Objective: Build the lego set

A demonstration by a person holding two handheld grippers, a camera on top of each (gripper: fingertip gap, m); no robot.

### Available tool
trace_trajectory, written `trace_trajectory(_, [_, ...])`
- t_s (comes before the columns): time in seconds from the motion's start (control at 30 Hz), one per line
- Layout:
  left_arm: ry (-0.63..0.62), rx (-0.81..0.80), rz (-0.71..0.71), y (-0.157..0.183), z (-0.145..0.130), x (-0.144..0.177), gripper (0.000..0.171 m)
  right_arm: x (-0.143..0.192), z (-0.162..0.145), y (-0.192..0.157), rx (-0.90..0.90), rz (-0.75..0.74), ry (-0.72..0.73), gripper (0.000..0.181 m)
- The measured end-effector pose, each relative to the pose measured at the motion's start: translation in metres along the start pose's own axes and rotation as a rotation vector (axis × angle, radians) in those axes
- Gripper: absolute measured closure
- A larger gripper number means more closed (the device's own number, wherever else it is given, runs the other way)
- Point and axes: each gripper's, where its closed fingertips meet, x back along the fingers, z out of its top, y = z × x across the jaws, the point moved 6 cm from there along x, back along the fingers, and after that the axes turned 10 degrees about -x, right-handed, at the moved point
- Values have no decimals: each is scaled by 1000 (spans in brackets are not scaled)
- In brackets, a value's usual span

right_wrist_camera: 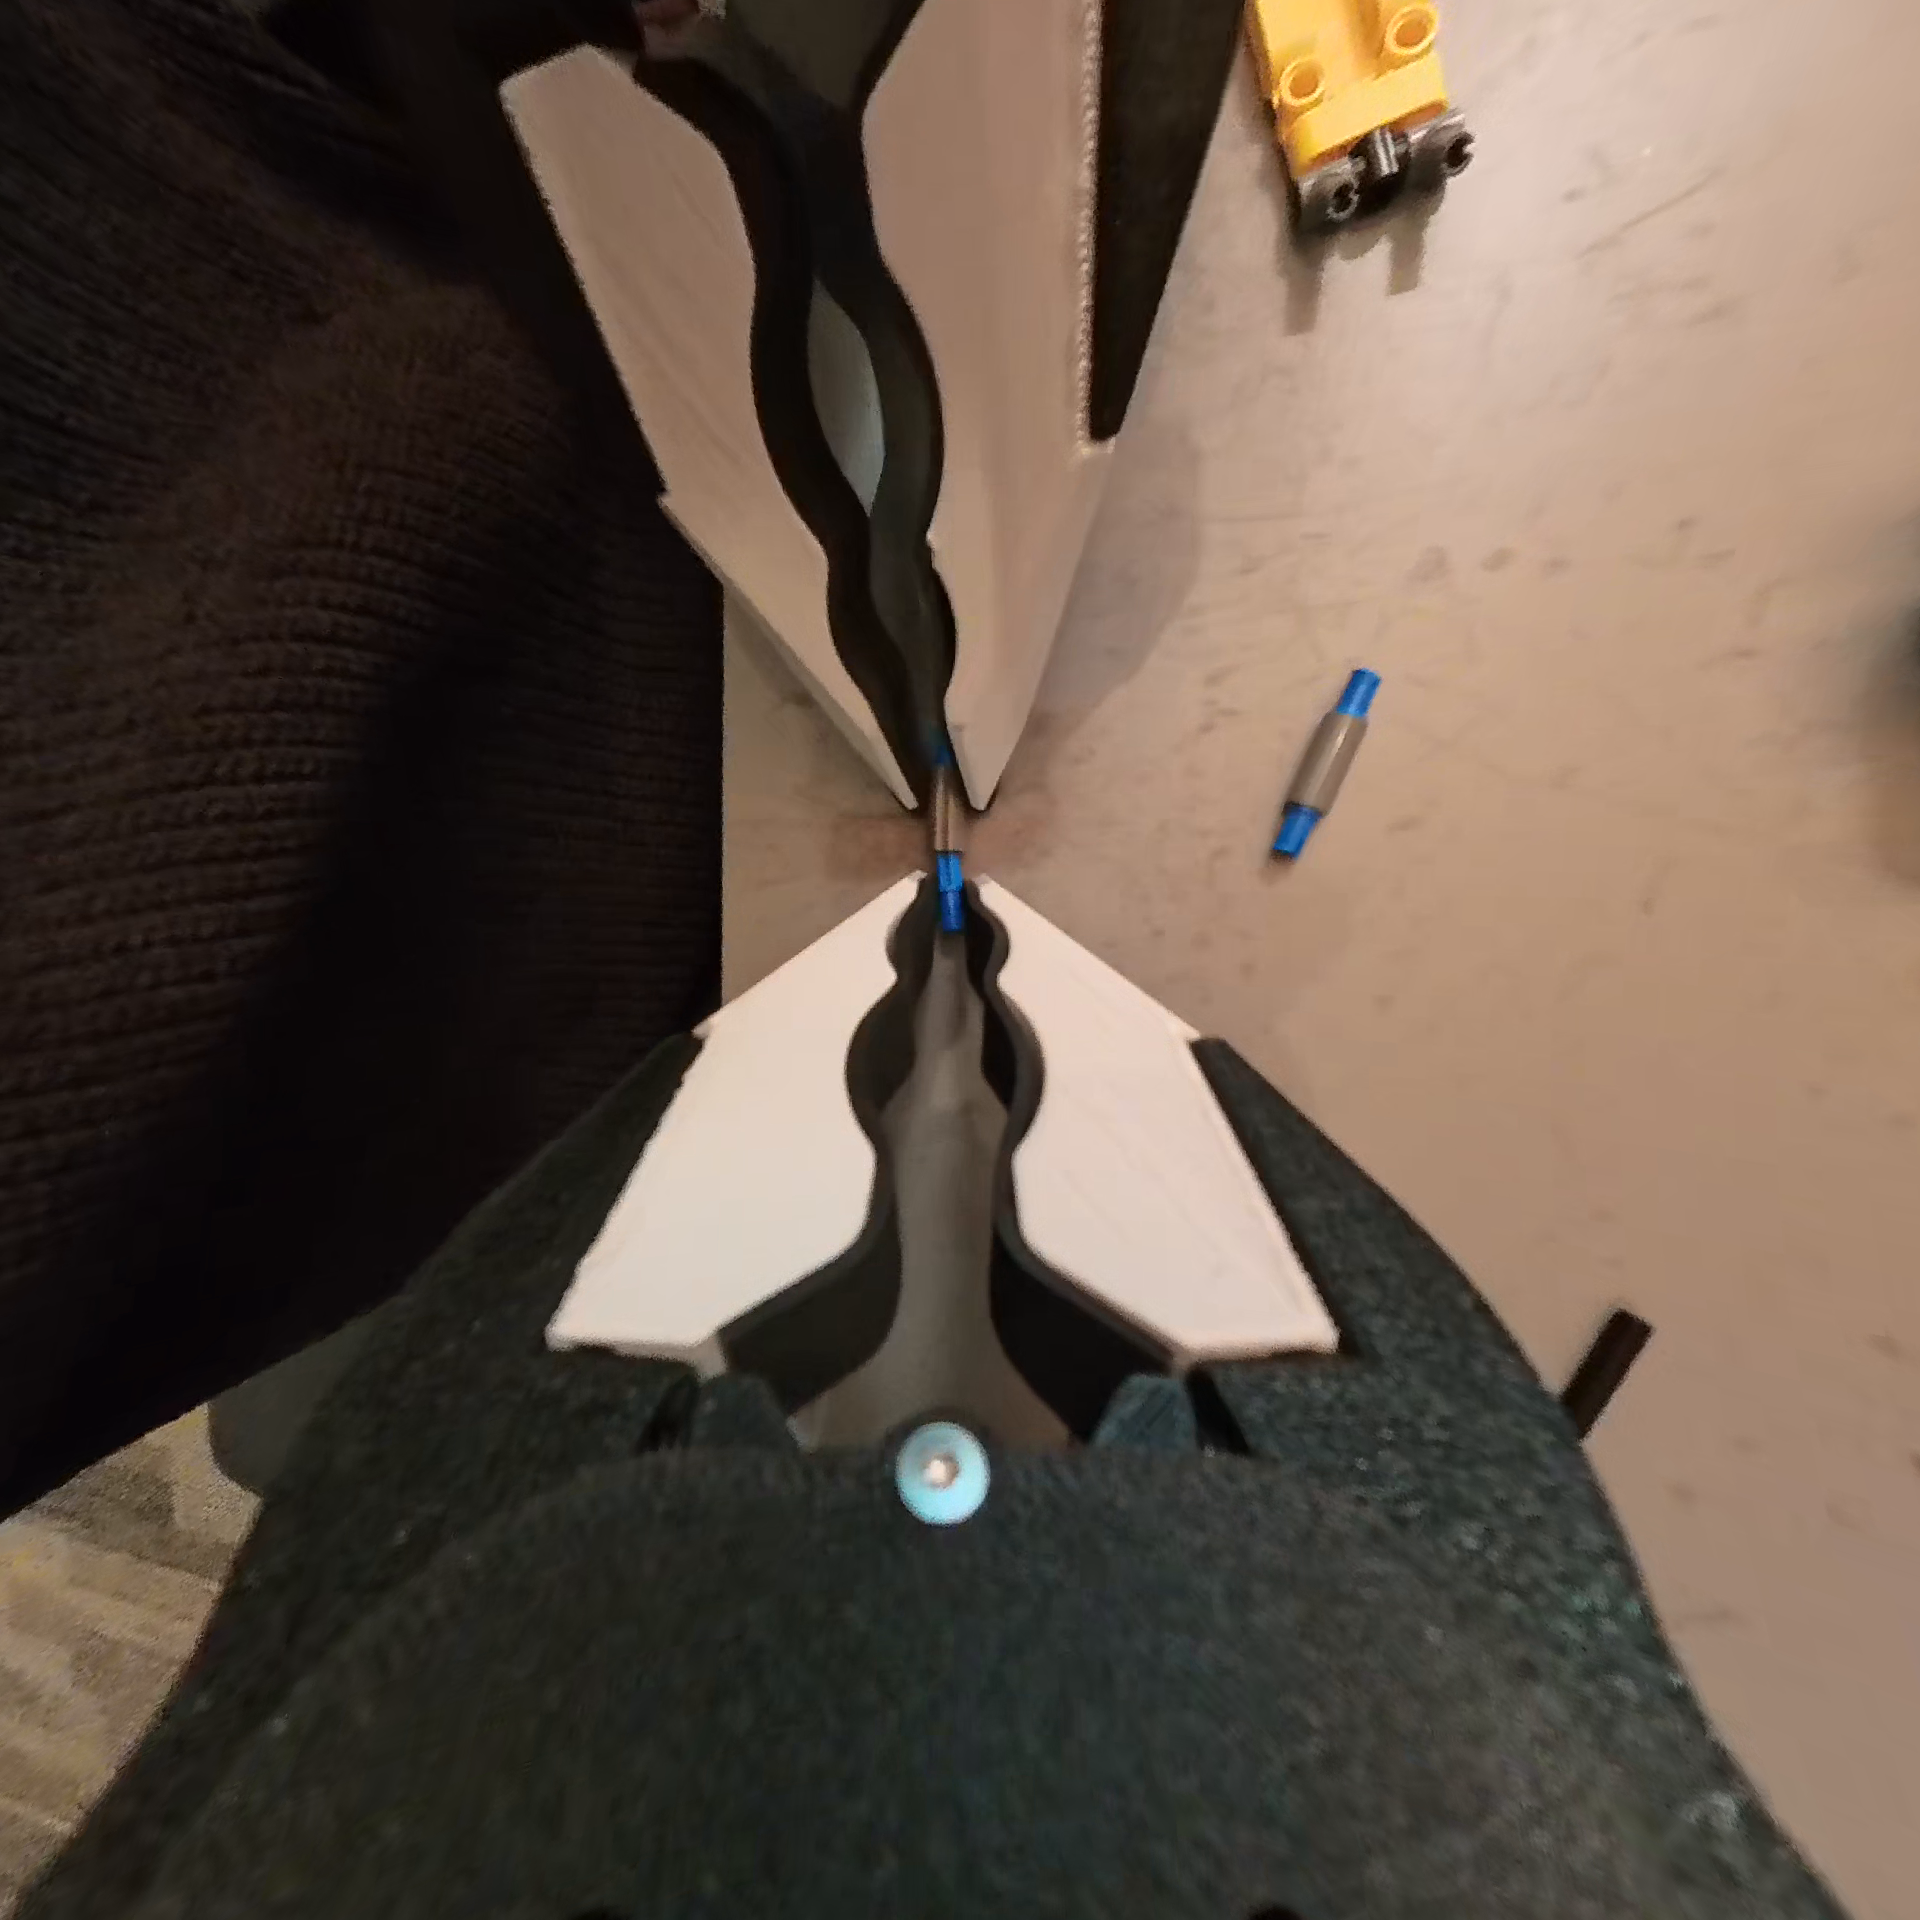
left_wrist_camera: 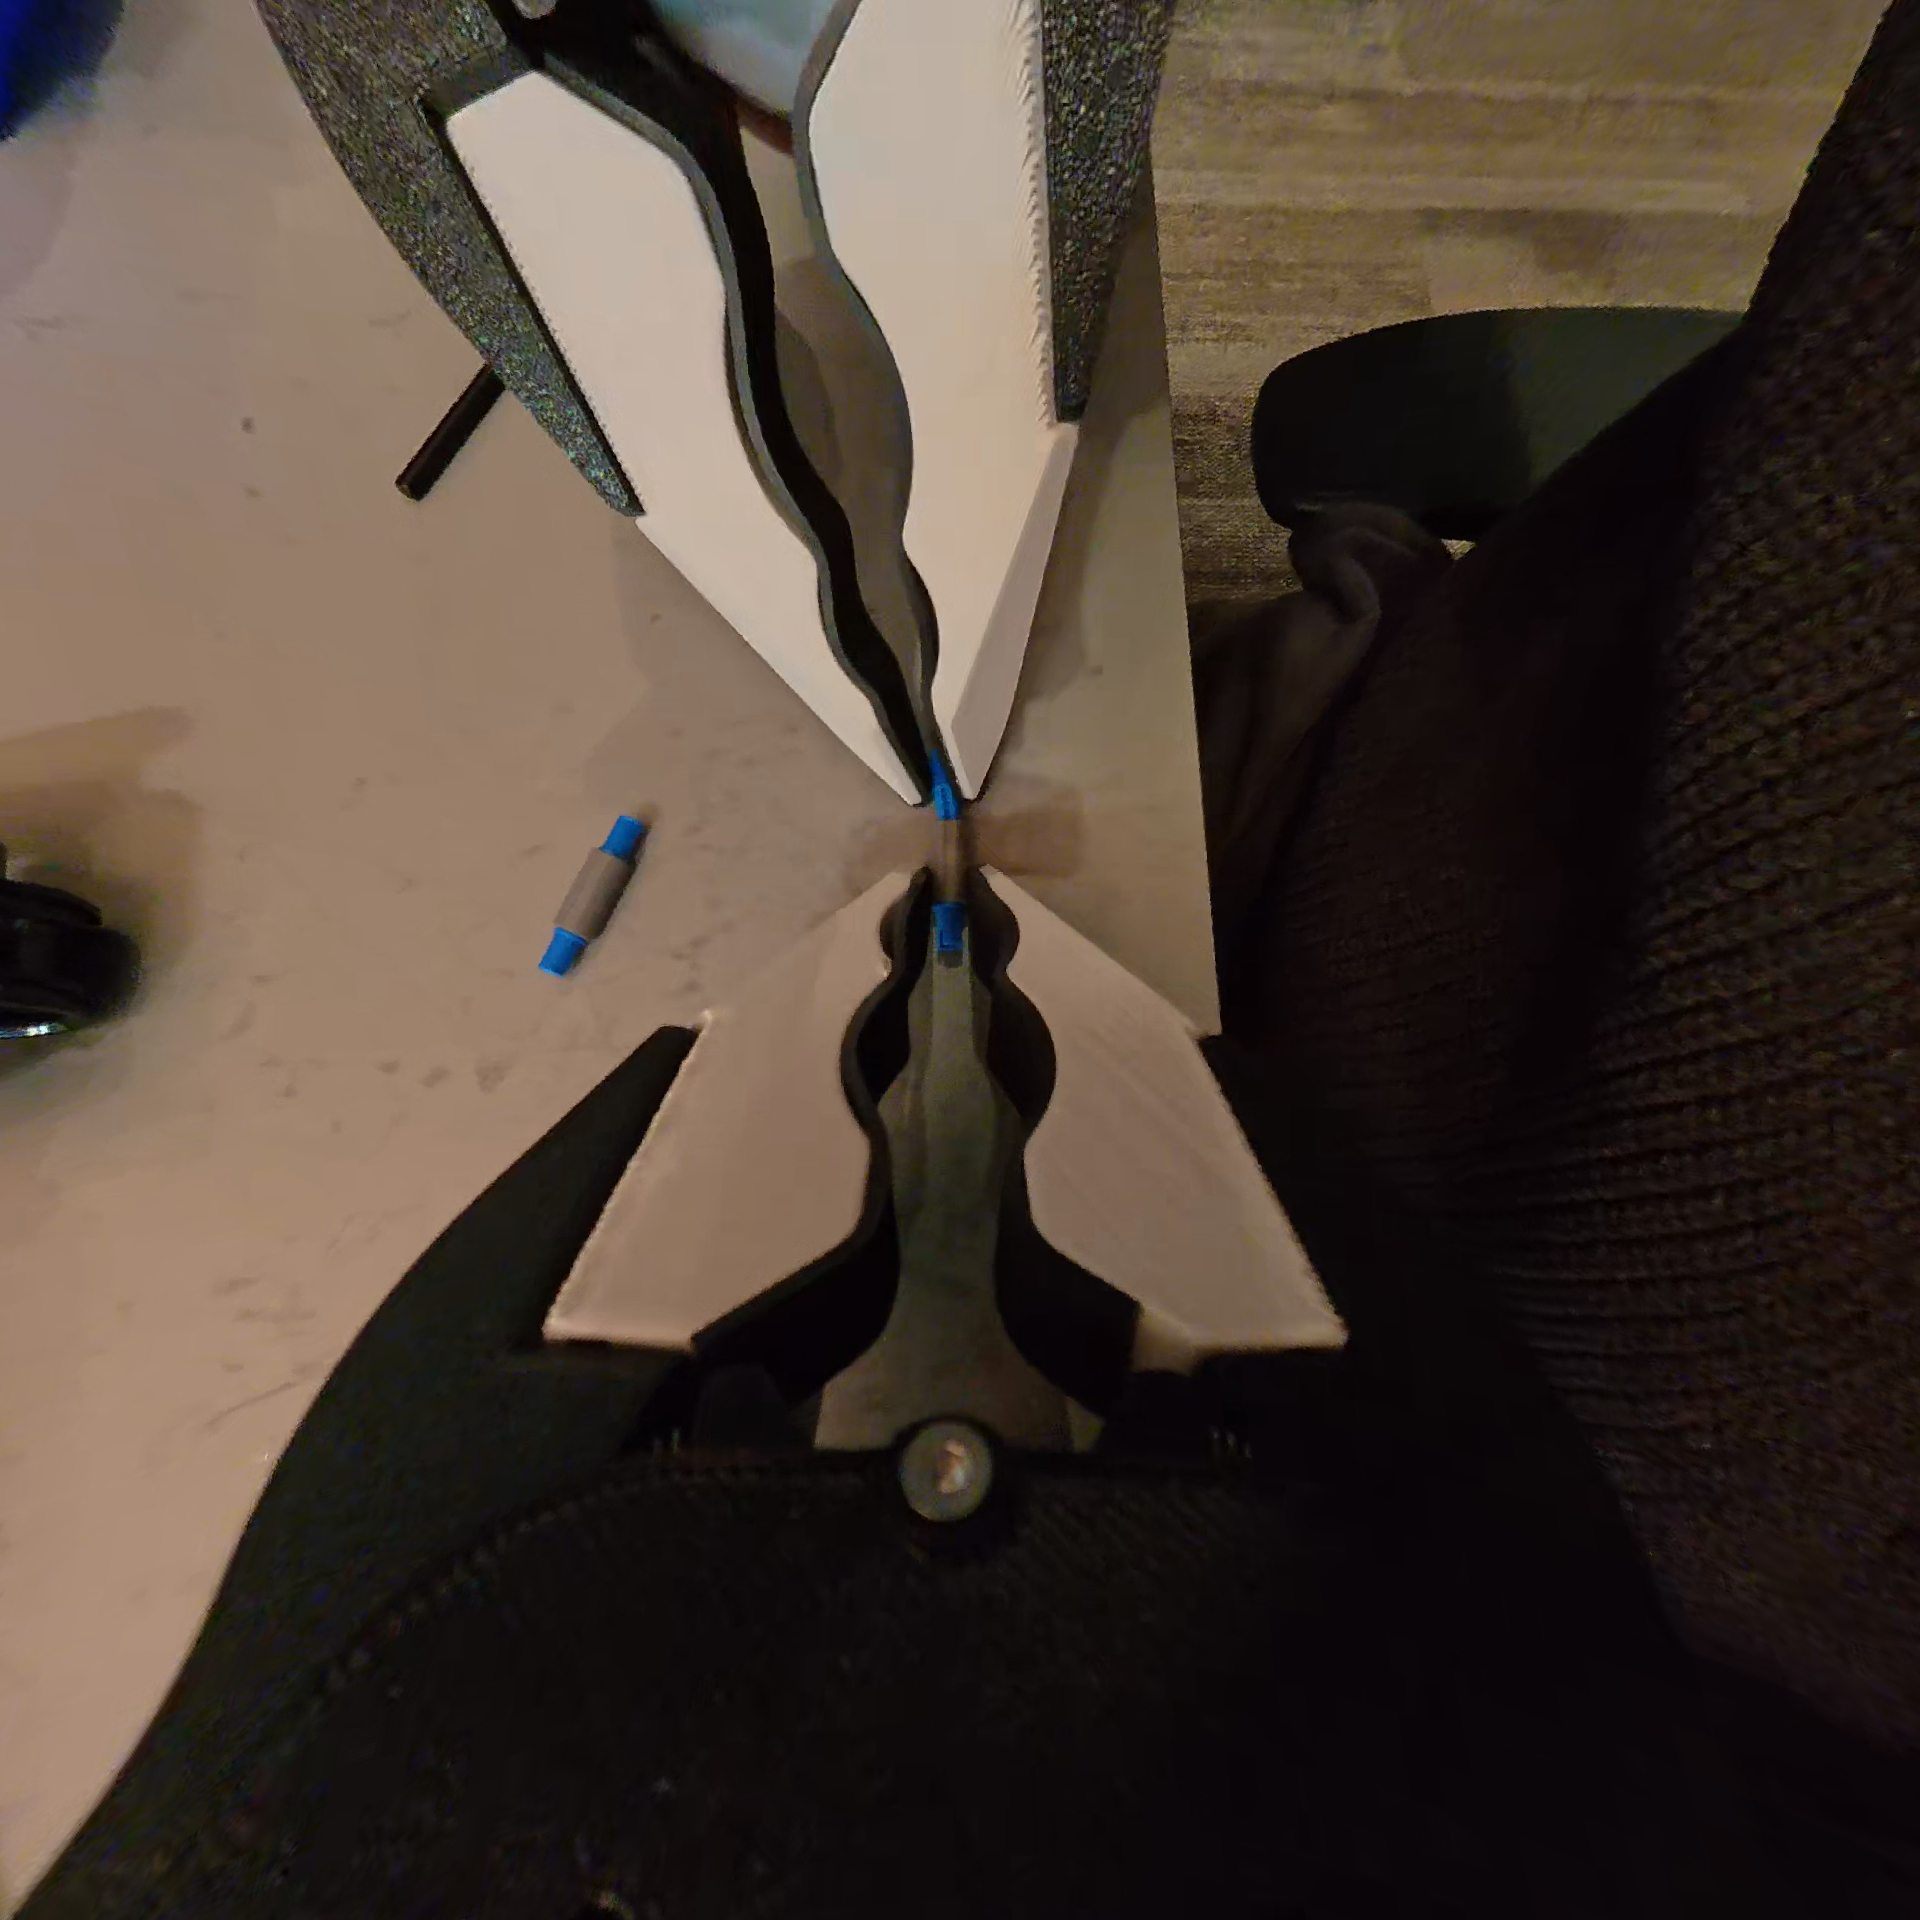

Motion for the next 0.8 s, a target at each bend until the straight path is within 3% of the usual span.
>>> trace_trajectory(0.23, [5,43,-21,-3,0,0,169,-1,-5,-3,-56,-53,109,178])
trace_trajectory(0.57, [3,28,-6,-2,1,-1,169,-2,-6,-7,-10,-111,151,177])
trace_trajectory(0.67, [1,23,-1,-2,1,-1,168,-1,-9,-9,2,-148,208,161])
trace_trajectory(0.8, [2,30,-7,-2,1,-1,168,1,-17,-9,-7,-160,250,163])
